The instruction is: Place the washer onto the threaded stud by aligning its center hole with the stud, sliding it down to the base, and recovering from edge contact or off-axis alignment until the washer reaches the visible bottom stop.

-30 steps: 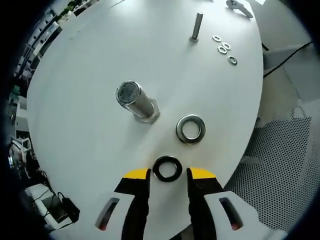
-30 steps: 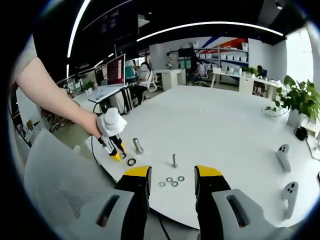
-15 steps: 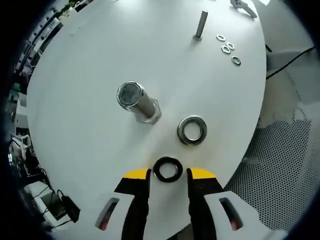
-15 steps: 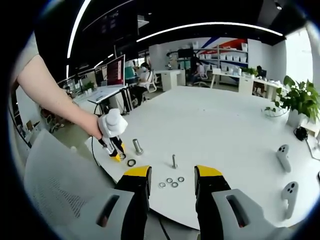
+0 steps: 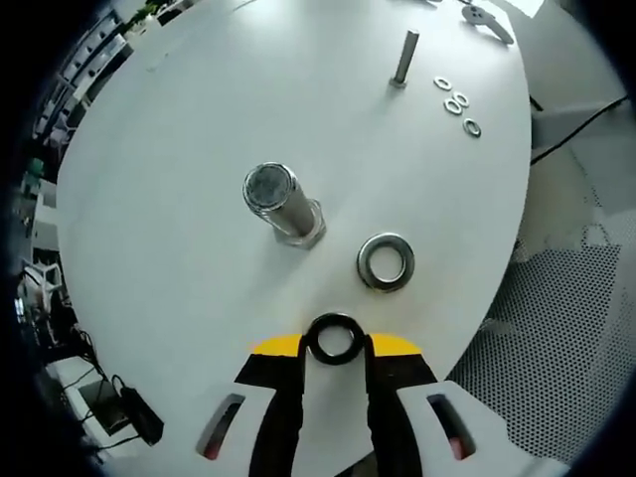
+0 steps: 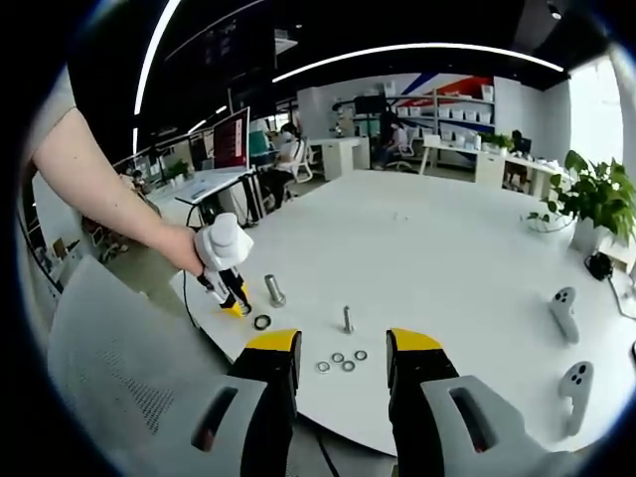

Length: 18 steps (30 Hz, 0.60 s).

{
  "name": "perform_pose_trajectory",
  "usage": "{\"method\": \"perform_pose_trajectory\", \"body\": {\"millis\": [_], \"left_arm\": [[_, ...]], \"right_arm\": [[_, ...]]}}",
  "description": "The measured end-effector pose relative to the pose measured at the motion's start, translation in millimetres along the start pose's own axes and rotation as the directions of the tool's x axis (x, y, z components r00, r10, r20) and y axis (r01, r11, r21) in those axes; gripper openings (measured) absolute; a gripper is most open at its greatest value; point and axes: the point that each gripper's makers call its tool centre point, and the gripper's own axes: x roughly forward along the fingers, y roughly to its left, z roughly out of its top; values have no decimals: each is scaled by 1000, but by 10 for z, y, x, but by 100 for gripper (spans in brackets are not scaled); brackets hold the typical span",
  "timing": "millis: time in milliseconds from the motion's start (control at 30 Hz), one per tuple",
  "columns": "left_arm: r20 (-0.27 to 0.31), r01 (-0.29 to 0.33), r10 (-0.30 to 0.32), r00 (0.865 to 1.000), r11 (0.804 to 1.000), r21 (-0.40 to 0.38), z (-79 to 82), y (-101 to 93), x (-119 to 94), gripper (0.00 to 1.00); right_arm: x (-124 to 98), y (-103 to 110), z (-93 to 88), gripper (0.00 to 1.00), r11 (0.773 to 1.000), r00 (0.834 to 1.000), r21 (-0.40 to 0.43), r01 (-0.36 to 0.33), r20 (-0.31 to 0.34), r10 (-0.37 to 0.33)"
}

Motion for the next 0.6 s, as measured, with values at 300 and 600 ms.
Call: {"method": "perform_pose_trajectory", "body": {"millis": [300, 600], "left_arm": [[115, -15, 20, 993, 999, -48, -19, -4, -12, 19], [150, -31, 38, 988, 998, -52, 70, 25, -61, 19]], "right_arm": [[-2, -1, 9, 36, 1000, 1000, 1, -2, 5, 2], [-6, 2, 8, 36, 1000, 1000, 0, -4, 7, 4]]}}
